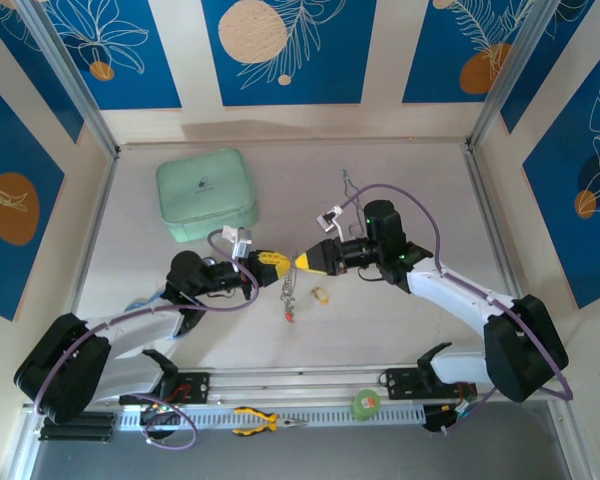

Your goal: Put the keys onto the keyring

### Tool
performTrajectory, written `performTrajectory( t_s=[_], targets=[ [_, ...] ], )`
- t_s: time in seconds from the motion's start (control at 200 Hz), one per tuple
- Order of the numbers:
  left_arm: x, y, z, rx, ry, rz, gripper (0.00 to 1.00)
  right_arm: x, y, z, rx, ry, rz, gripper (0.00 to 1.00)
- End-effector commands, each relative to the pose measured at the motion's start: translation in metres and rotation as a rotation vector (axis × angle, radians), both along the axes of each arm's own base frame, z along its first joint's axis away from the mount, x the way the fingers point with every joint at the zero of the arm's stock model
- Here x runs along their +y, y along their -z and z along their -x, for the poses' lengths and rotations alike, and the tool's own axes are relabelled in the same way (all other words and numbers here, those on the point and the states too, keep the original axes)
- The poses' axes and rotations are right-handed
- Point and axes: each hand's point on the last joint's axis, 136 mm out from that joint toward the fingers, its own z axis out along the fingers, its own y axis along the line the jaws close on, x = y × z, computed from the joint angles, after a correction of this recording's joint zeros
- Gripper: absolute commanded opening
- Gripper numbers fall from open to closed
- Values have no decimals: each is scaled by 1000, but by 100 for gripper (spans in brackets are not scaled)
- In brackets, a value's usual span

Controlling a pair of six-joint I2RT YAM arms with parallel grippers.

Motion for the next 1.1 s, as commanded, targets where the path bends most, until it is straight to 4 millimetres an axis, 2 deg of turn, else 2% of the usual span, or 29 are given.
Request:
performTrajectory(
  t_s=[0.0,0.29,0.39,0.5,0.685,1.095],
  targets=[
    [0,-20,7,-73,25,52,0,5,-14,4,-17,-41,-38,46],
    [0,-21,5,-69,22,59,0,6,-18,6,-16,-71,-57,38],
    [0,-21,5,-68,23,61,0,7,-18,6,-10,-77,-58,38],
    [0,-21,6,-70,25,63,0,7,-17,4,-9,-68,-52,42],
    [1,-21,6,-66,23,65,0,11,-23,4,-21,-84,-67,41],
    [0,-18,6,-60,25,62,0,11,-25,1,-29,-70,-73,17]
  ],
)
